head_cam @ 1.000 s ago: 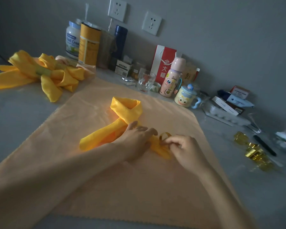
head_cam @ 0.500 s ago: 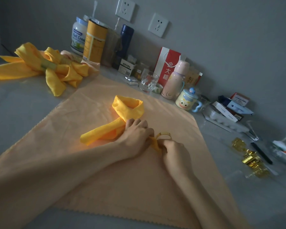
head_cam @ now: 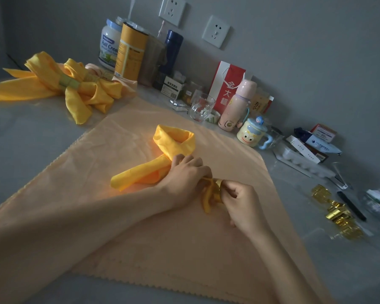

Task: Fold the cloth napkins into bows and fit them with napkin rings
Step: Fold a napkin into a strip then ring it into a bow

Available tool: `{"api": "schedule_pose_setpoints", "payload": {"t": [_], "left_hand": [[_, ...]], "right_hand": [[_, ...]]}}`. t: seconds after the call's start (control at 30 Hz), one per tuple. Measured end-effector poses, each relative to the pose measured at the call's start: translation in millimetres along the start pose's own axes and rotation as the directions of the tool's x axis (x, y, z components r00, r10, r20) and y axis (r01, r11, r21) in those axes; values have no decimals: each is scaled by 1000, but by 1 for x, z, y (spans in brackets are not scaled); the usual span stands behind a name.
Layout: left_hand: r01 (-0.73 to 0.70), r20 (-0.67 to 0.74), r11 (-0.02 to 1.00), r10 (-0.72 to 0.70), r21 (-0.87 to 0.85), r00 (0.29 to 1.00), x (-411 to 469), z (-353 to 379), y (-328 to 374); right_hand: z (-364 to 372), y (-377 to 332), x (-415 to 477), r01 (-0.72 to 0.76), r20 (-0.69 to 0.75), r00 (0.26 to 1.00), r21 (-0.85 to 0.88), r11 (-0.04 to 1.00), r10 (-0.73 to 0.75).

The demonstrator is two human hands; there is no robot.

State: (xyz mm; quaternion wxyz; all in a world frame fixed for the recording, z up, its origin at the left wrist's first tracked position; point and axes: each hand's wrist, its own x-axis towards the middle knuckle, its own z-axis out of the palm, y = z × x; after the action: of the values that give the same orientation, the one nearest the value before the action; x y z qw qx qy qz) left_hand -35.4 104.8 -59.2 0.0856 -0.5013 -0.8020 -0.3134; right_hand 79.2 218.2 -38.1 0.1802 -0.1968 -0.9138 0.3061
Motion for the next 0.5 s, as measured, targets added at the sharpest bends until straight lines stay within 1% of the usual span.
{"api": "schedule_pose_setpoints", "payload": {"t": [0.1,0.2,0.27,0.37,0.43,0.5], "left_hand": [[-20,-33,999,19,-35,999,-1,-2,0],[-45,-58,995,40,-86,997,-2,-3,3],[-106,-58,991,101,-86,993,-5,-4,5],[-231,-7,971,231,-58,973,-8,-3,7],[-239,42,970,241,-43,970,-8,-2,6],[-234,52,972,236,-33,970,-6,-2,5]], "right_hand": [[5,-2,2,46,-7,999,-55,997,-47],[7,-1,3,3,-53,999,-70,998,-7],[8,-1,2,-14,-77,997,-70,997,8],[8,-1,3,-12,-106,994,-44,999,7],[7,2,3,8,-90,996,-39,999,-11],[6,4,3,28,-88,996,-45,999,-32]]}}
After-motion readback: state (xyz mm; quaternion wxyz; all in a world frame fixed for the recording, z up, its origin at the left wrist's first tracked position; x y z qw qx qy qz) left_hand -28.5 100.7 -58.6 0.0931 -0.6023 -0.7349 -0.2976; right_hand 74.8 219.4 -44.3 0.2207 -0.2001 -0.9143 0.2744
